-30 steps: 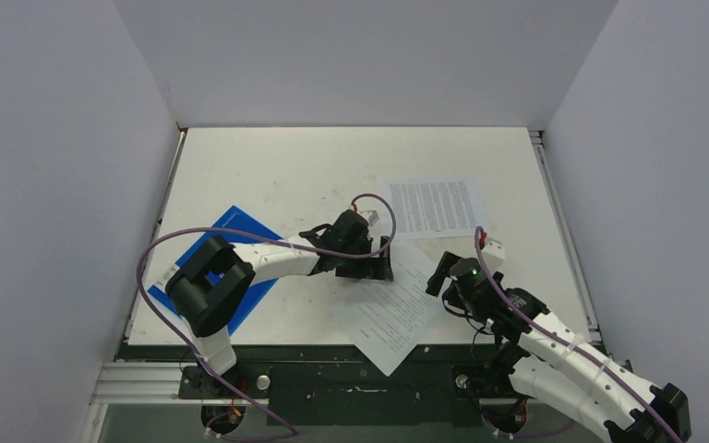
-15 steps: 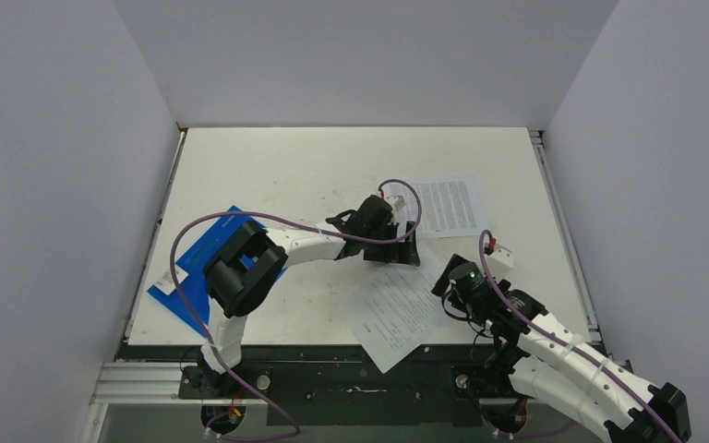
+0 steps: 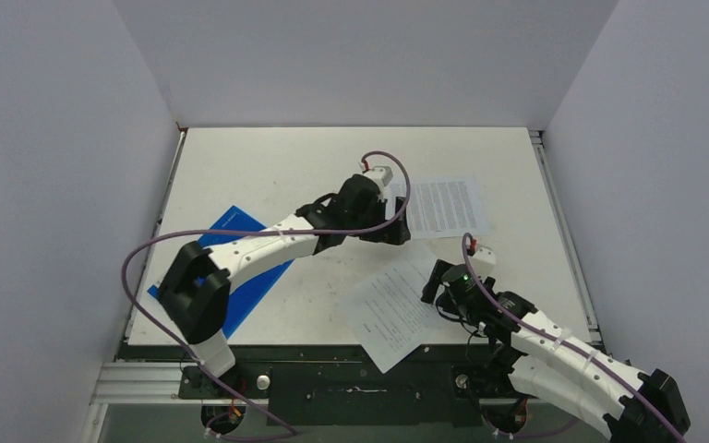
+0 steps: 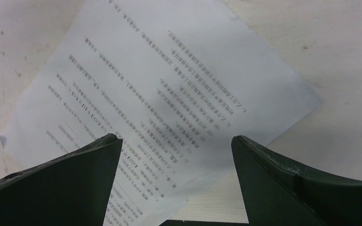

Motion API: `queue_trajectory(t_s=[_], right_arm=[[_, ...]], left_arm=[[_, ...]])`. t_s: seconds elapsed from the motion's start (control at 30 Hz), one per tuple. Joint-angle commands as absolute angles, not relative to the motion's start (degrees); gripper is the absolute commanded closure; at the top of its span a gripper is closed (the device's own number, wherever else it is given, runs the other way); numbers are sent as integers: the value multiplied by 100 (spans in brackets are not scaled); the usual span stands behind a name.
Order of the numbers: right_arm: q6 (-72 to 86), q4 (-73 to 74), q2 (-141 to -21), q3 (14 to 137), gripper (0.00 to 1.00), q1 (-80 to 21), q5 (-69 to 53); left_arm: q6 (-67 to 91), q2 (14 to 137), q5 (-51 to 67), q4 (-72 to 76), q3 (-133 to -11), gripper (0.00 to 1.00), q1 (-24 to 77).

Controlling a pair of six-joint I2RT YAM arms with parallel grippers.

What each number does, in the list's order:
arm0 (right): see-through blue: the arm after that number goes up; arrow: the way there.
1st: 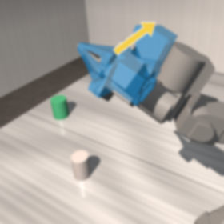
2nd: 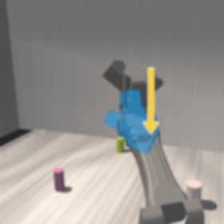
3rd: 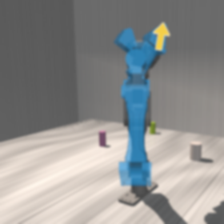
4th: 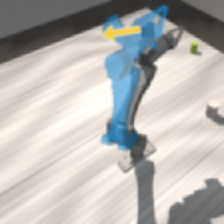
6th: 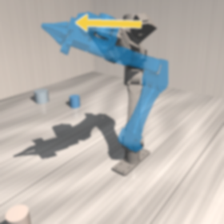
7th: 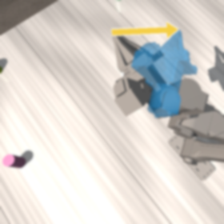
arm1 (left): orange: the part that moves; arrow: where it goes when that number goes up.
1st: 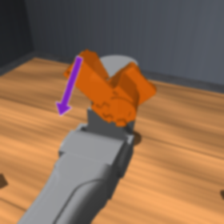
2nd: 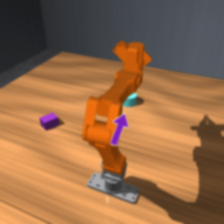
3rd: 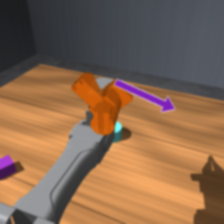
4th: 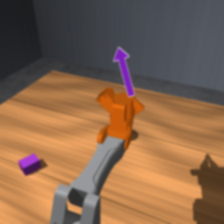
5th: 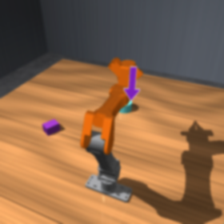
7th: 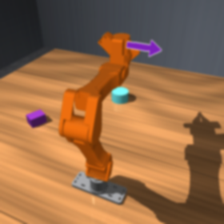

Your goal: Put the files into the folder

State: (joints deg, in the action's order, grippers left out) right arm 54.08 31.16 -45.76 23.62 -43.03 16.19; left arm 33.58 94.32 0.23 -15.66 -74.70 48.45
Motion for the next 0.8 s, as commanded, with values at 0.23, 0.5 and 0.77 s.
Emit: queue_trajectory(t_s=[0.23,0.5,0.77], right_arm=[[4790,2763,-6046,3350,10,-5844,2284],[4601,2671,-7041,3808,10,-6382,2377],[4671,2602,-7883,4112,10,-6491,2557]], left_arm=[[3169,6620,-1226,-2871,-6497,4,4772],[2909,5087,-1556,-3625,-6305,4,4729],[2392,4190,-1885,-3643,-5964,4,4719]])
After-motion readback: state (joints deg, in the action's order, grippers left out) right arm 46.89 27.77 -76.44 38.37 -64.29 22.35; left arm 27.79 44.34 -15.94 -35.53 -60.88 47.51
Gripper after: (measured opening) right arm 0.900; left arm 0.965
